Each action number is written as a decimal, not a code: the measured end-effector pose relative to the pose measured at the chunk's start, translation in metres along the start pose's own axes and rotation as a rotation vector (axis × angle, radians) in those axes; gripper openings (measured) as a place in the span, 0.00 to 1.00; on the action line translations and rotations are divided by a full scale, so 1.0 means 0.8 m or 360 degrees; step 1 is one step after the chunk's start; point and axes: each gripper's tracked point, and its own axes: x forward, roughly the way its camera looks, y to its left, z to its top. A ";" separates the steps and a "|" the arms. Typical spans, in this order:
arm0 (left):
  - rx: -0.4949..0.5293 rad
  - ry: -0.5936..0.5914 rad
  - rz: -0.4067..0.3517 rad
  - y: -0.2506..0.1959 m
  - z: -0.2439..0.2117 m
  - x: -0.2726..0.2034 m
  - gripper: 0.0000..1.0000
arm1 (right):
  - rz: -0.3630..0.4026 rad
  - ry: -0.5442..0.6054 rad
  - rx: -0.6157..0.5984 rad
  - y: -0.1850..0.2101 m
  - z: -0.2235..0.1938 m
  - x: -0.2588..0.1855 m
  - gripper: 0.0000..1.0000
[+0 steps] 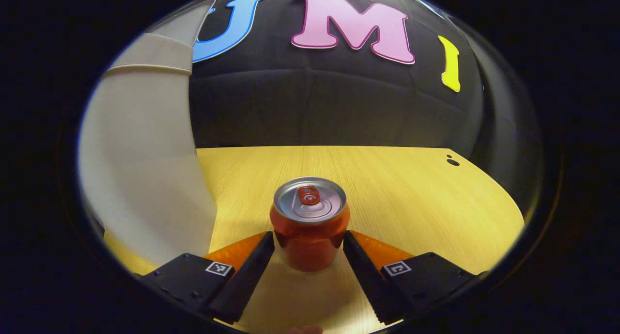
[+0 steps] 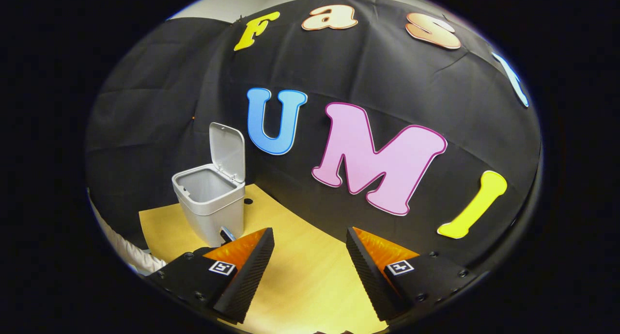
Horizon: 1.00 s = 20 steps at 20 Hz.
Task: Press the lid of the desktop garbage bin to open it, pick up the crumpled paper on the desktop and throw it into the bin, then pick up the pop can on the desktop and drop it into the bin, and finally close the garbage bin lid.
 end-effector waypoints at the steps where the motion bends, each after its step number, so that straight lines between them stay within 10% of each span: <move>1: 0.0011 -0.0004 0.0002 -0.002 0.003 0.007 0.97 | -0.0010 0.0006 -0.0003 -0.005 -0.003 -0.001 0.96; 20: 0.0143 -0.0434 0.0084 0.072 0.322 -0.213 0.82 | -0.0052 -0.0202 0.0179 -0.001 0.022 -0.053 0.96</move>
